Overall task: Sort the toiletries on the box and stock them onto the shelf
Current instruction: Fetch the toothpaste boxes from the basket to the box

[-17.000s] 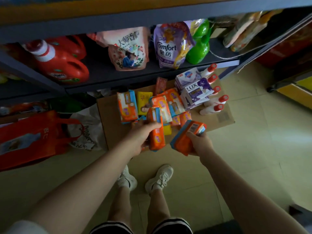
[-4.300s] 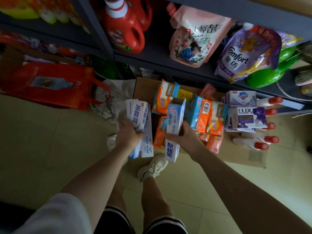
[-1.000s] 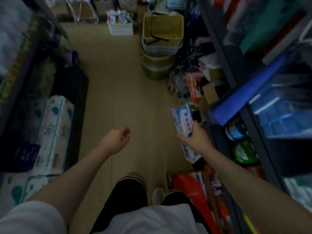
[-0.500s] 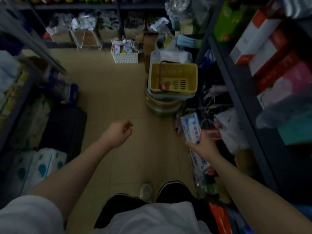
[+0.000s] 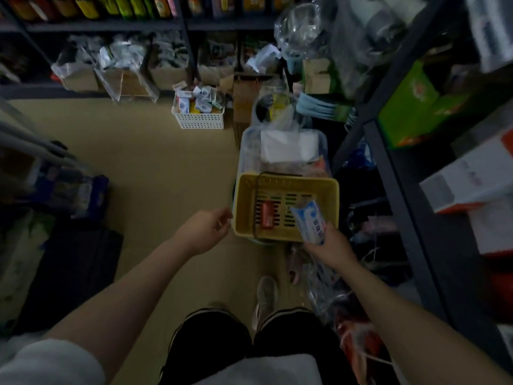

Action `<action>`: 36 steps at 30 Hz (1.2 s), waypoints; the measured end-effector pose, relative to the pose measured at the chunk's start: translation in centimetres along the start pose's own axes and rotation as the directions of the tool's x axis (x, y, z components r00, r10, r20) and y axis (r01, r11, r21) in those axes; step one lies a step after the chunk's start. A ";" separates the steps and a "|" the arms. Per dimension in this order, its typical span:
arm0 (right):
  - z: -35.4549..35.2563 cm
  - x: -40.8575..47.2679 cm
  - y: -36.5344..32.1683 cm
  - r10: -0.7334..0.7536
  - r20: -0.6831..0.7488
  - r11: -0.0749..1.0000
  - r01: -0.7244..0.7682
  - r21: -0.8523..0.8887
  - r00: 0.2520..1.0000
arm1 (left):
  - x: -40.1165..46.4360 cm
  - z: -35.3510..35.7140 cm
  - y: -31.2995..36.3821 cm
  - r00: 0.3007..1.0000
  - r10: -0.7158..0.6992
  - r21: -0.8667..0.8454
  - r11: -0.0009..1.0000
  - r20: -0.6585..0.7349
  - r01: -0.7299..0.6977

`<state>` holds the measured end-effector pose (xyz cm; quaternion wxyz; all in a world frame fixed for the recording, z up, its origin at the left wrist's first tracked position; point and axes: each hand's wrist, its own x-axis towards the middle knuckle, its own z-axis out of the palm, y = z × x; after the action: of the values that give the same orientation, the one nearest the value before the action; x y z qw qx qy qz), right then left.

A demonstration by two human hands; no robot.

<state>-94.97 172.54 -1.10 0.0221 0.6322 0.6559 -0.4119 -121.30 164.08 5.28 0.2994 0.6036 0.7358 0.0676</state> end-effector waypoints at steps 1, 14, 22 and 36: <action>-0.2 2.0 -0.8 -0.013 0.003 1.000 0.013 -0.028 1.000 | 1.6 -0.2 -0.5 1.000 -0.024 -0.008 1.000 0.007 0.024; 5.8 20.0 -3.3 0.082 0.092 0.752 -0.001 -0.659 0.992 | 17.5 0.9 -6.0 0.998 0.066 -0.156 0.986 -0.006 -0.066; 4.2 18.1 -3.5 0.065 0.018 0.907 -0.052 -0.418 0.998 | 19.6 -1.4 -4.8 0.978 0.168 -0.119 0.981 0.125 -0.154; 1.6 -0.6 -5.8 0.525 -0.254 0.830 -0.423 0.363 0.812 | 20.5 -5.4 0.2 0.664 0.519 0.044 0.769 0.539 -0.637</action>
<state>-100.61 171.94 1.13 -0.0821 0.8349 0.4013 -0.3676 -125.87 184.56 2.43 0.3689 0.8330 0.4039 -0.0831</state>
